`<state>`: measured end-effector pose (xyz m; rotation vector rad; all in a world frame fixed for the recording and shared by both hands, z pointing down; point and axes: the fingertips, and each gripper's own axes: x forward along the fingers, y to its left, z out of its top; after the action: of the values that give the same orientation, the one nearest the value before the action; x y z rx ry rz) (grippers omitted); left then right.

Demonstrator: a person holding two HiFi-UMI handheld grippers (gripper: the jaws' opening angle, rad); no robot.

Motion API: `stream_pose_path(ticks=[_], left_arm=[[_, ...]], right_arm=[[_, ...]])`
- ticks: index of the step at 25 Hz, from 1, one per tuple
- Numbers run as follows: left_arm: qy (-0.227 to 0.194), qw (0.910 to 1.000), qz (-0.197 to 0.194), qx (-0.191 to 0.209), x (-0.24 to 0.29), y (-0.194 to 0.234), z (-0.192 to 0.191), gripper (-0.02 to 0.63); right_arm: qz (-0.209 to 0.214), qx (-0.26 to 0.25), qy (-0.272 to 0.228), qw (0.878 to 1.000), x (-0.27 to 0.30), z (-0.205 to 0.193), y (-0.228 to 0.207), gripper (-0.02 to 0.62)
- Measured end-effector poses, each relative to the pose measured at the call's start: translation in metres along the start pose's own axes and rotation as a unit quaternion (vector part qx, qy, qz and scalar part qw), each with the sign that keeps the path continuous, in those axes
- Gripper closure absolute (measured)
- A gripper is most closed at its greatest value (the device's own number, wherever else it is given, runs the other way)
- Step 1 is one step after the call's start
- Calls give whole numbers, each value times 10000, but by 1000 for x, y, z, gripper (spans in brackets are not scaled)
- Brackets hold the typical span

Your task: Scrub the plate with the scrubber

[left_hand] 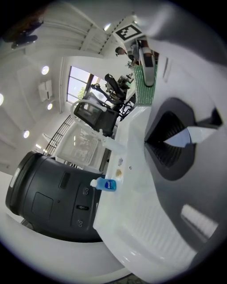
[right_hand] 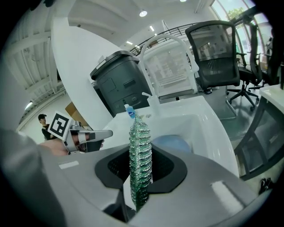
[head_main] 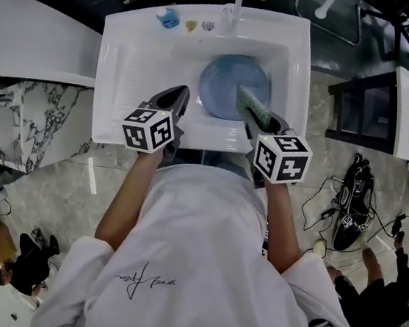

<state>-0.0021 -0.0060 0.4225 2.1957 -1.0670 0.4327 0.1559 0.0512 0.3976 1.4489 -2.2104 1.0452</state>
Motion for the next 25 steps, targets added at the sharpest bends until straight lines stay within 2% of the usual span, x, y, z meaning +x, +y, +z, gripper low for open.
stream_pose_path(ticks=[4, 8, 10, 15, 19, 25], left_arm=[[251, 9995, -37, -168, 22, 3, -13, 603], [513, 9983, -16, -278, 46, 12, -25, 603], [571, 9977, 15, -371, 55, 18, -28, 603], [592, 9952, 192, -750, 77, 40, -31, 600], [983, 9890, 336, -1052, 93, 55, -52, 593], [1482, 9745, 532, -1600, 109, 79, -79, 562]], right_arm=[[109, -128, 159, 9997, 6, -3, 3, 541], [533, -370, 399, 9971, 18, -11, 14, 540], [595, -532, 546, 9953, 25, -16, 17, 540], [418, -790, 629, 9940, 40, -12, 7, 540], [324, -815, 704, 9937, 56, -7, -2, 540], [182, -894, 704, 9933, 81, 12, -10, 540]])
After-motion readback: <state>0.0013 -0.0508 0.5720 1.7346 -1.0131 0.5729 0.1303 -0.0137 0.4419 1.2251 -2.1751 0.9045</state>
